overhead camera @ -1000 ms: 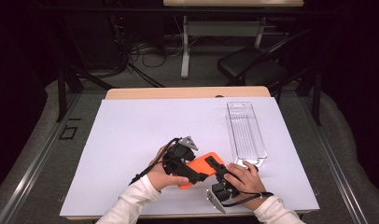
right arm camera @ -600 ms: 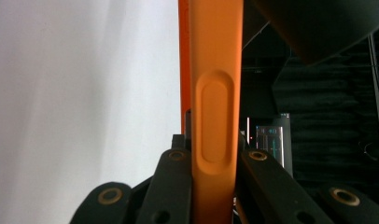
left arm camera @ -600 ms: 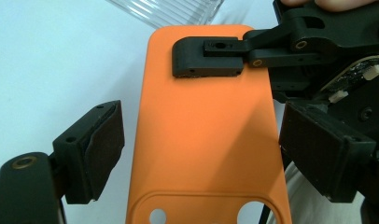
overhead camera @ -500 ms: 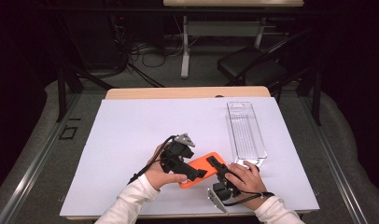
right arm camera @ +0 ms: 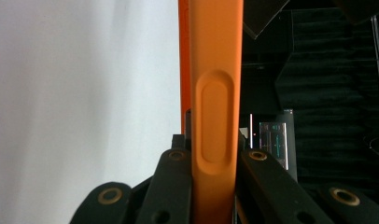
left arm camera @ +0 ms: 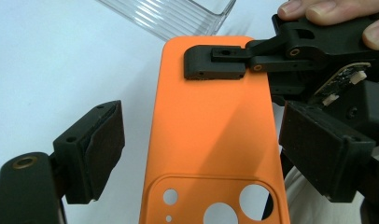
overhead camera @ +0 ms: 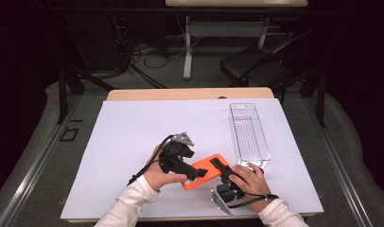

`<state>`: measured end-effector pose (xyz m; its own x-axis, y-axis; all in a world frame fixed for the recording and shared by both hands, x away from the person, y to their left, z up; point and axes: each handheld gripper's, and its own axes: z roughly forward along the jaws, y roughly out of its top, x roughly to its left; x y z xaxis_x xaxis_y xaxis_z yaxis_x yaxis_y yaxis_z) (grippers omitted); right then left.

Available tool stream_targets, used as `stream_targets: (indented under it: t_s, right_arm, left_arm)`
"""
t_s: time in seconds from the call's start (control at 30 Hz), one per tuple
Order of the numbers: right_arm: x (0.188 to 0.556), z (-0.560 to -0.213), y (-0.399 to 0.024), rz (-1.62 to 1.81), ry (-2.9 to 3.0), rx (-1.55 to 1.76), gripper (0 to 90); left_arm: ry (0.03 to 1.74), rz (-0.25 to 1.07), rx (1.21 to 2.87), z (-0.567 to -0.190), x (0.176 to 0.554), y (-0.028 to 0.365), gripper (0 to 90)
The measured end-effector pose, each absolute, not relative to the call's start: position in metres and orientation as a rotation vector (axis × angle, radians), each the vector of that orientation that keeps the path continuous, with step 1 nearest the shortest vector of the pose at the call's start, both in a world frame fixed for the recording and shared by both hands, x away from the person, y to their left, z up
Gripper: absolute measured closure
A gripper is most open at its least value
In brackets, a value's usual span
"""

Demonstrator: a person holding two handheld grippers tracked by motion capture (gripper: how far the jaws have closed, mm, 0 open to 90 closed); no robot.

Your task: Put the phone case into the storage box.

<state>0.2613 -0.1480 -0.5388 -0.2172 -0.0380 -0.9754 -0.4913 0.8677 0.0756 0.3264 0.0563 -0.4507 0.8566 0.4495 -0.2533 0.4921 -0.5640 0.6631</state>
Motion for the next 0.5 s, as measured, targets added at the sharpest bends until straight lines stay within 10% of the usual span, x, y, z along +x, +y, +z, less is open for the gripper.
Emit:
stream_targets:
  t_s: [0.5]
  right_arm:
    - [0.2622,-0.5391,-0.1499,0.458,1.764,-0.383,86.6]
  left_arm:
    - [0.683,-0.064,2.230,-0.4457,0.3285,0.0637,14.8]
